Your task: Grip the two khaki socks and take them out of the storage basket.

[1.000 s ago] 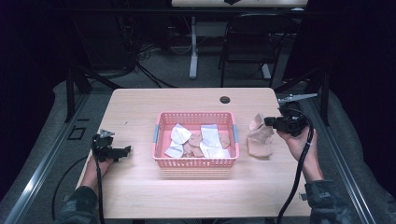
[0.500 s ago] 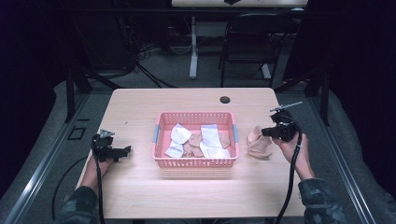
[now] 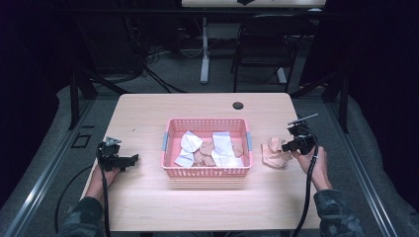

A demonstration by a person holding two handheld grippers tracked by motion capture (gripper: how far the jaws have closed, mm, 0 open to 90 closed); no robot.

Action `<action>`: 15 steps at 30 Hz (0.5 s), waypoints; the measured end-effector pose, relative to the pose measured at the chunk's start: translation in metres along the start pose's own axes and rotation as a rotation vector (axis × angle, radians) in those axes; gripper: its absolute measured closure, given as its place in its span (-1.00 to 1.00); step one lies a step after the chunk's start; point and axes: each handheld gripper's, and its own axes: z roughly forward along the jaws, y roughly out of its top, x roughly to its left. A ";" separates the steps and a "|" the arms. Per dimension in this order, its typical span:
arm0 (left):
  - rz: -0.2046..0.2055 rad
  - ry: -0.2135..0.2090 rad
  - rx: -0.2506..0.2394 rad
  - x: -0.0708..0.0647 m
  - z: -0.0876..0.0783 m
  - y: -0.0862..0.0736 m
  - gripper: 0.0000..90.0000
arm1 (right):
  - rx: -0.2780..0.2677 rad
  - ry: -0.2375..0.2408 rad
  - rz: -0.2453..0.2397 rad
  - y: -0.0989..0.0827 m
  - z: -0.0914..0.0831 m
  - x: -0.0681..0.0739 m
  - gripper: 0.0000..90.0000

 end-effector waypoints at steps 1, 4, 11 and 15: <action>0.000 0.001 -0.002 0.000 0.000 0.000 -1.00 | 0.007 -0.011 0.004 -0.001 0.001 -0.003 0.86; 0.000 0.000 0.001 0.000 0.000 0.000 -1.00 | 0.013 -0.013 0.005 -0.003 0.003 -0.005 0.79; 0.000 0.000 0.000 0.000 0.000 0.000 -1.00 | 0.004 -0.013 0.012 -0.005 -0.001 -0.008 0.10; 0.001 0.000 0.000 0.000 0.000 0.000 -1.00 | 0.003 0.016 0.002 -0.005 -0.009 -0.005 -0.25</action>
